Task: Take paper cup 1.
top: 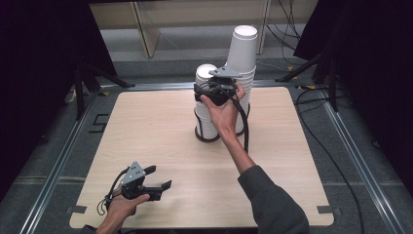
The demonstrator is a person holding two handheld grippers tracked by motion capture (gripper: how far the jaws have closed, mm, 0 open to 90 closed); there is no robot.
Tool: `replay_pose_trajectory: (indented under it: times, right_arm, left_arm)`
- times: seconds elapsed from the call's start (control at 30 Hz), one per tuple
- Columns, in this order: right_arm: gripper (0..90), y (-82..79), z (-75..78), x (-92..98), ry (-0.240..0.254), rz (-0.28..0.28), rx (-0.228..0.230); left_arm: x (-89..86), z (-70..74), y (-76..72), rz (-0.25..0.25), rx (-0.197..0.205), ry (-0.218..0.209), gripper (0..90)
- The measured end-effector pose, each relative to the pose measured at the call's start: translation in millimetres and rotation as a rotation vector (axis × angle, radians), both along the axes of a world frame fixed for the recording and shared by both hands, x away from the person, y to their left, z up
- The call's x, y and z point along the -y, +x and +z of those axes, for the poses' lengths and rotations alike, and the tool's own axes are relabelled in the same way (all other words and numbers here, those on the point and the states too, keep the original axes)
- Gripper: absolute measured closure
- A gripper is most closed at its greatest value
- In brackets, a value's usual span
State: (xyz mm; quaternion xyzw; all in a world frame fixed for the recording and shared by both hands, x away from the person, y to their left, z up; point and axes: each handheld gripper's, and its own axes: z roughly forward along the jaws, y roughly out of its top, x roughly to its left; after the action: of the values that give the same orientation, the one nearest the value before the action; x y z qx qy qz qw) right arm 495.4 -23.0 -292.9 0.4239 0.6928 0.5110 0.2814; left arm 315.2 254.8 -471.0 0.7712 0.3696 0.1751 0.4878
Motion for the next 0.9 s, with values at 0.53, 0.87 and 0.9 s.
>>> replay_pose_trajectory:
  times: [0.53, 0.87, 0.9]
  right_arm:
    - [17.6, -28.2, 53.3, 9.9, 0.026, 0.064, 0.119]
    - [17.6, -63.1, 47.0, 27.6, 0.033, 0.166, 0.135]
    - [17.6, -63.1, 47.0, 27.6, 0.033, 0.166, 0.135]
  left_arm:
    - [3.3, -0.9, -1.4, 0.010, -0.017, -0.033, 14.9]
    - [1.4, 0.0, -1.6, 0.016, -0.019, -0.022, 14.8]
    - [1.4, 0.0, -1.6, 0.016, -0.019, -0.022, 14.8]
